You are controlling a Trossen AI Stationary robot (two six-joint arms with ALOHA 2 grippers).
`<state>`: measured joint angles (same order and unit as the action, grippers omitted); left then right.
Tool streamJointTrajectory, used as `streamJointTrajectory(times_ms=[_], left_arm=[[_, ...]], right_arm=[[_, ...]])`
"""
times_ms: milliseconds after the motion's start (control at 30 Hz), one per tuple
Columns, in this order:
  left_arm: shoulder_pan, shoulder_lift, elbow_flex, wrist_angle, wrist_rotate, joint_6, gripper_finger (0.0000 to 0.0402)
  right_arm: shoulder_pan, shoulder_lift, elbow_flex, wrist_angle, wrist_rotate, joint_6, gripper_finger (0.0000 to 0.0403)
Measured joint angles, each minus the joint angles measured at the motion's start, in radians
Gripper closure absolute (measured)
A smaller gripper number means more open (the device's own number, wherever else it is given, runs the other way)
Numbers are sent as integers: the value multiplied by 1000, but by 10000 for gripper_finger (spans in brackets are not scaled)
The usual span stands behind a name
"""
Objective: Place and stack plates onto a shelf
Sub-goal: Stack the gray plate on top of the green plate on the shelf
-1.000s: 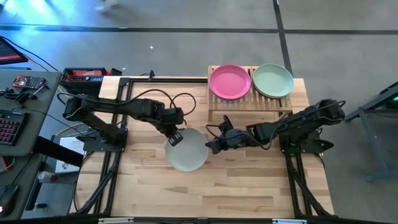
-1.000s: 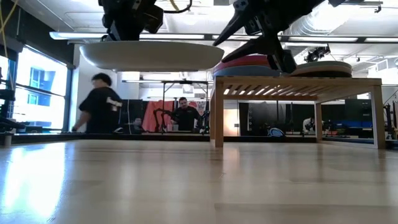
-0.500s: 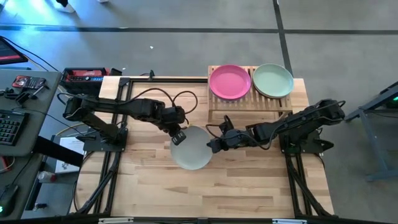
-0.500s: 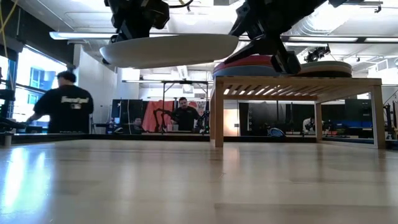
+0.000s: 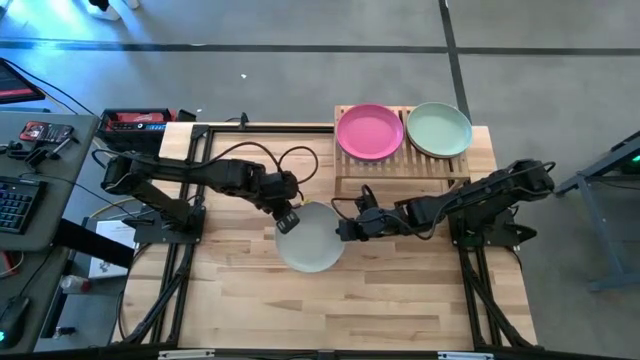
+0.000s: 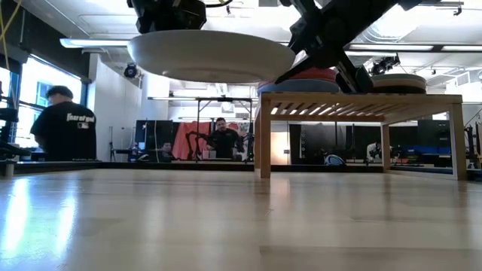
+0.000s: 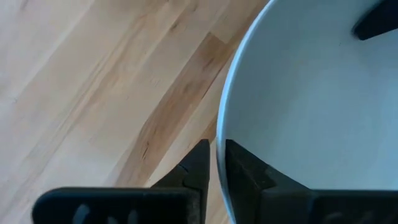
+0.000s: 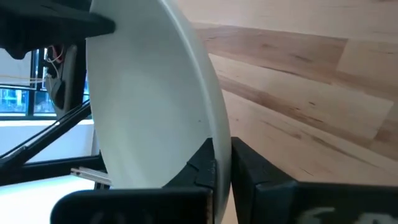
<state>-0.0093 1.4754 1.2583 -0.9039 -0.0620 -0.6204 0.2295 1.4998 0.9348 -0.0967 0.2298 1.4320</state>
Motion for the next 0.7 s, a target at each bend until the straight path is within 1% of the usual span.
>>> streamJointTrajectory(times_ms=[300, 467, 600, 700], left_arm=[[0, 0, -1, 11, 1, 28, 317], [5, -4, 1, 40, 81, 2, 294], [5, -5, 29, 26, 115, 3, 291], [5, -5, 55, 25, 155, 18, 291]], right_arm=[[0, 0, 0, -22, -1, 37, 402], [1, 0, 1, -49, -1, 60, 403], [1, -1, 1, -68, -3, 67, 403], [1, -2, 2, -102, -37, 81, 403]])
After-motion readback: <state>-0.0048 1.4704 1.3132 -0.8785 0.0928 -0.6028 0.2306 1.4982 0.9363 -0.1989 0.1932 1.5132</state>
